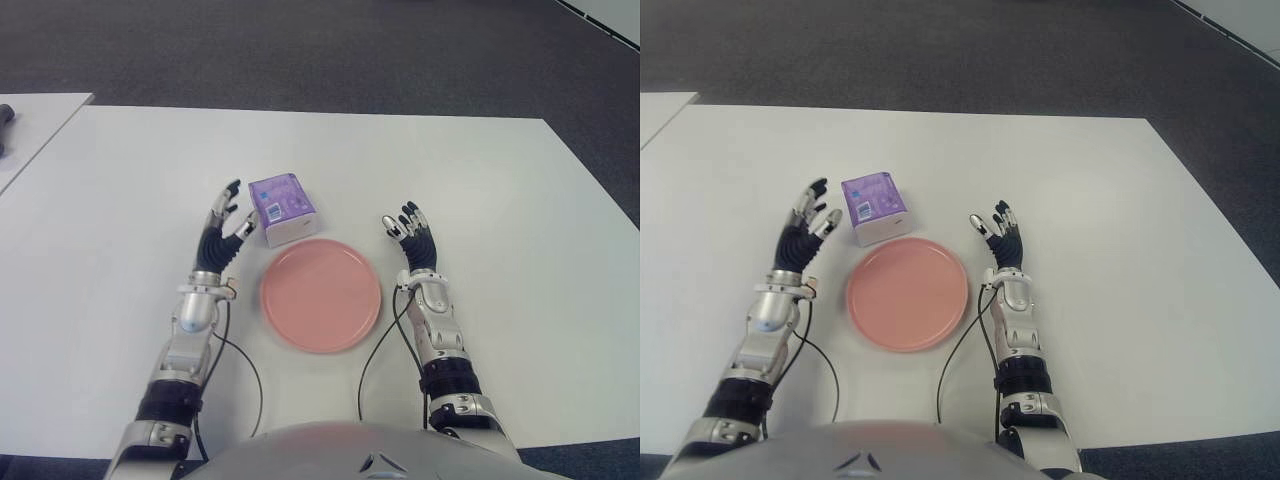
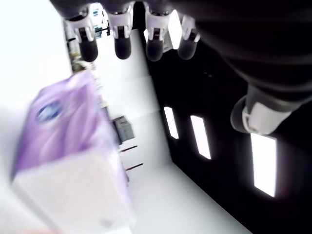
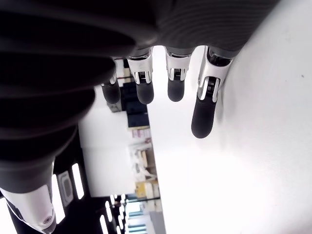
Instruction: Put the tissue paper into the plate.
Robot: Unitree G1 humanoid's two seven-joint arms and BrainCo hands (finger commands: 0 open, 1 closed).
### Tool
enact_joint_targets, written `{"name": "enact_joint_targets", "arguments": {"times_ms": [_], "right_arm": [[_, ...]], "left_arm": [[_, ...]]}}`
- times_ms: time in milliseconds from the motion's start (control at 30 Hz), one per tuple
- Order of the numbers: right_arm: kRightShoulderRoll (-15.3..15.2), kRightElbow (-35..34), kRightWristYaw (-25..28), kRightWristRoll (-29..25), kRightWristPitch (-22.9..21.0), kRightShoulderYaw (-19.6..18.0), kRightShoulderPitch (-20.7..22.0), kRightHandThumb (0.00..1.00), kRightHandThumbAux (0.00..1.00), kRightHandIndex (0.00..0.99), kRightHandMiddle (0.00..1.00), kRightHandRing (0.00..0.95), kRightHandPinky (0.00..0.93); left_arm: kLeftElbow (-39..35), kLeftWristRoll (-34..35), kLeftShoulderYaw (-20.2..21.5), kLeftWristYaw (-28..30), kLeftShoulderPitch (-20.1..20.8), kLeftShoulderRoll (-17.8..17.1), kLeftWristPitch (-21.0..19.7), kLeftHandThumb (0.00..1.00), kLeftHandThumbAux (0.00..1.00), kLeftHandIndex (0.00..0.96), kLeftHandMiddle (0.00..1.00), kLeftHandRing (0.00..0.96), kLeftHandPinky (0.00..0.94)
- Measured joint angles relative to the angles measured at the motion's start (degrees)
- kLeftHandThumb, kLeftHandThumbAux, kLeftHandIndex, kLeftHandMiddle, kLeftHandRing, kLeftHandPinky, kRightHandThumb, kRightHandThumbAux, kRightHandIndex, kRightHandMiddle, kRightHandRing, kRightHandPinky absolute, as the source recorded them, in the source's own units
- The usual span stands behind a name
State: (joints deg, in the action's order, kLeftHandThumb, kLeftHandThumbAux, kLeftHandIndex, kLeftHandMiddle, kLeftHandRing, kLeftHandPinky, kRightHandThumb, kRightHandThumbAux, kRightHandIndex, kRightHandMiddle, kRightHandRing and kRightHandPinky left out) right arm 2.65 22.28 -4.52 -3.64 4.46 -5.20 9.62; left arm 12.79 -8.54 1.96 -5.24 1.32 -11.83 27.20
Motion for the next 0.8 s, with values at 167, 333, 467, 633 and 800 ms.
{"name": "enact_joint_targets", "arguments": {"times_ms": [167,333,467,633,800], "right_arm": [[0.14,0.49,-0.18,0.03,0.35,0.02,0.28,0.204,0.66,0.0,0.0,0.0,0.009],[0.27,0.84,-0.24,0.05,0.45,0.04,0.5,0.204,0.66,0.0,0.0,0.0,0.009],[0.3,1.16,-0.38,0.07,0.55,0.04,0.73,0.204,0.66,0.0,0.0,0.0,0.009],[0.36,1.99,-0.57,0.07,1.01,0.04,1.26,0.204,0.66,0.0,0.0,0.0,0.009],[0.41,2.7,-0.62,0.07,1.32,0.0,1.81,0.204,0.66,0.0,0.0,0.0,0.009]], "left_arm": [[-2.02,-1.86,1.91,-0.07,2.81,-3.08,-1.04,0.0,0.476,0.0,0.0,0.0,0.0],[-2.5,-3.0,3.69,-0.04,6.03,-6.24,-1.32,0.0,0.468,0.0,0.0,0.0,0.0],[-2.07,-3.2,4.7,0.07,9.38,-8.9,-1.63,0.0,0.47,0.0,0.0,0.0,0.0],[-0.14,-3.65,5.24,0.97,13.82,-12.17,-2.39,0.0,0.475,0.0,0.0,0.0,0.0],[4.64,-5.51,4.61,3.09,19.43,-16.37,-3.43,0.048,0.428,0.0,0.0,0.0,0.0]]}}
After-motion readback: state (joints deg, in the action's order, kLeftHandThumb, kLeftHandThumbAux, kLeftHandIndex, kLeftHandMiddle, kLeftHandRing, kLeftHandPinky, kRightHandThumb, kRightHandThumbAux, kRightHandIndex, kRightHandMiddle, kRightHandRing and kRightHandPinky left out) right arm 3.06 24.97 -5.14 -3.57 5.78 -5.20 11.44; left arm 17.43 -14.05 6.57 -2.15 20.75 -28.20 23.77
